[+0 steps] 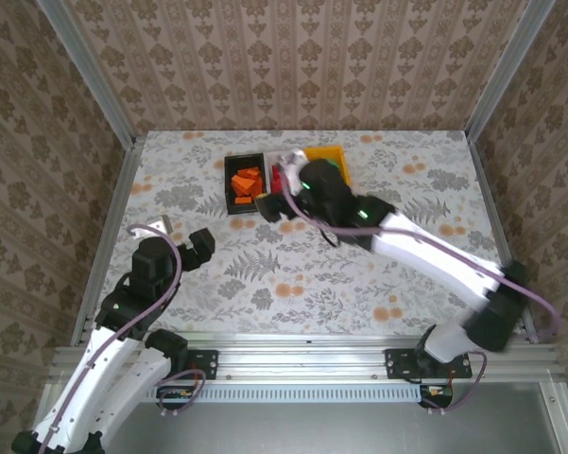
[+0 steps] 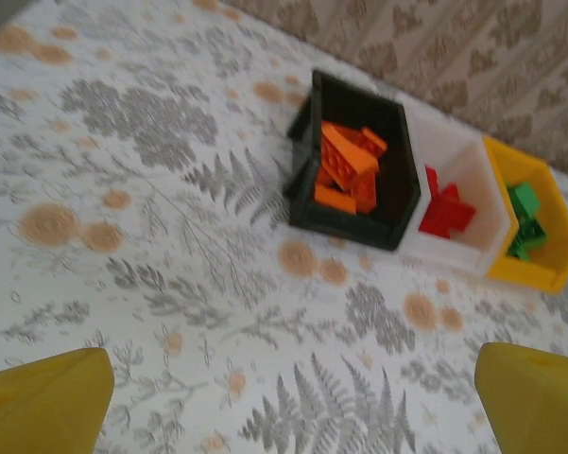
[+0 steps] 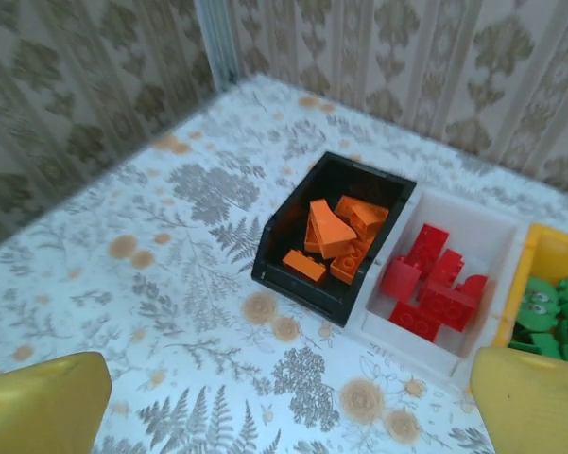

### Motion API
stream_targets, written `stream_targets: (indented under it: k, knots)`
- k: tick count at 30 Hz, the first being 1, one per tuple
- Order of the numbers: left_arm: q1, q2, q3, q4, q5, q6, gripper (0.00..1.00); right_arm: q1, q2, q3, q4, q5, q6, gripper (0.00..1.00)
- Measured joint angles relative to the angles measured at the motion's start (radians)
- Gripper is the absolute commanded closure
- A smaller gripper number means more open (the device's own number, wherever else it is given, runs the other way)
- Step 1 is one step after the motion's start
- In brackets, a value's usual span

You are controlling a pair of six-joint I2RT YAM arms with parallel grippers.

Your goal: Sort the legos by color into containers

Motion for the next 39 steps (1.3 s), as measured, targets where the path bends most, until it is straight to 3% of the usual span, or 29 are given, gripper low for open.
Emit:
stream_targets:
  k: [4,8,11,16,21,28,34,39]
  knots:
    - [-0.009,-0.026,-0.105,0.196,-0.029,-0.005,0.00,0.009,-0.249,-0.327,0.217,0.146,0.013,0.00]
    - [-0.017,-0.002,-0.159,0.290,-0.107,0.061,0.00,-0.044,-0.317,-0.515,0.296,0.300,0.020,0.00]
    - [-0.016,0.022,-0.174,0.381,-0.177,0.203,0.00,-0.129,-0.365,-0.592,0.326,0.359,0.034,0.00]
    - [0.030,0.034,-0.380,0.724,-0.188,0.502,0.00,-0.280,-0.409,-0.706,0.505,0.396,0.009,0.00]
    - [0.177,0.089,-0.520,0.881,-0.137,0.687,0.00,-0.432,-0.368,-0.840,0.663,0.341,-0.059,0.00]
    - [0.381,0.308,-0.525,1.099,-0.024,0.728,0.00,-0.629,-0.323,-0.951,0.792,0.185,-0.195,0.00]
    - [0.440,0.648,-0.517,1.326,0.055,0.728,0.00,-0.735,-0.194,-0.947,0.852,0.050,-0.227,0.00]
    - [0.468,0.778,-0.372,1.277,0.177,0.728,0.00,-0.765,-0.079,-0.983,0.995,-0.021,-0.189,0.00]
